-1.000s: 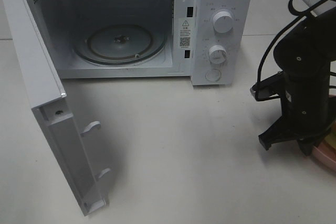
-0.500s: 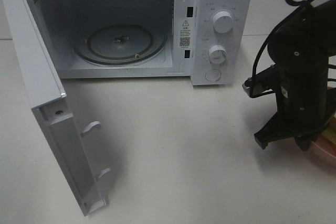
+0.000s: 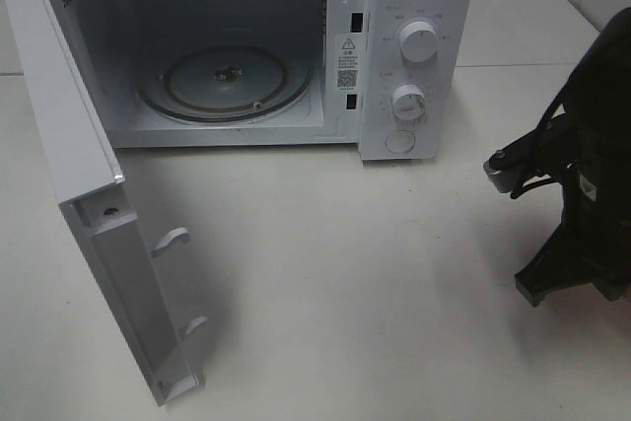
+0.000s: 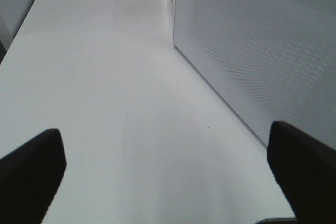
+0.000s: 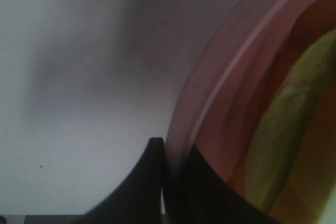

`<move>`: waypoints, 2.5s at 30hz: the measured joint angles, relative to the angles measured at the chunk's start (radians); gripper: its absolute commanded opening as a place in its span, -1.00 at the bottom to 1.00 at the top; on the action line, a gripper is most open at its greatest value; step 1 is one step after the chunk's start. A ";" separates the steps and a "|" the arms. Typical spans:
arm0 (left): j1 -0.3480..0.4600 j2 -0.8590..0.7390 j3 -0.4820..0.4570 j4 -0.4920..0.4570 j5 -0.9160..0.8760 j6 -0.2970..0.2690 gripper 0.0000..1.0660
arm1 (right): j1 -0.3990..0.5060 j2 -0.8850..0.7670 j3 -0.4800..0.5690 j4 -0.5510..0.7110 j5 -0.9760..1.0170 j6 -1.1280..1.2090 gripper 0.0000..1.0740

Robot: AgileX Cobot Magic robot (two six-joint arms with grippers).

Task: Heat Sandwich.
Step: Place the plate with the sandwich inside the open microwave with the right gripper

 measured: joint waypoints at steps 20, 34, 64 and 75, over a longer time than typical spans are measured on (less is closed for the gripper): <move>0.000 0.000 0.000 0.000 0.000 0.000 0.87 | 0.162 -0.090 0.024 0.007 0.032 0.004 -1.00; 0.000 0.000 0.000 0.000 0.000 0.000 0.87 | 0.317 -0.090 0.024 0.005 0.032 -0.002 -1.00; 0.000 0.000 0.000 0.000 0.000 0.000 0.87 | 0.546 -0.090 0.024 -0.035 0.025 -0.211 -1.00; 0.000 0.000 0.000 0.000 0.000 0.000 0.87 | 0.546 -0.090 0.024 -0.046 -0.037 -0.370 -1.00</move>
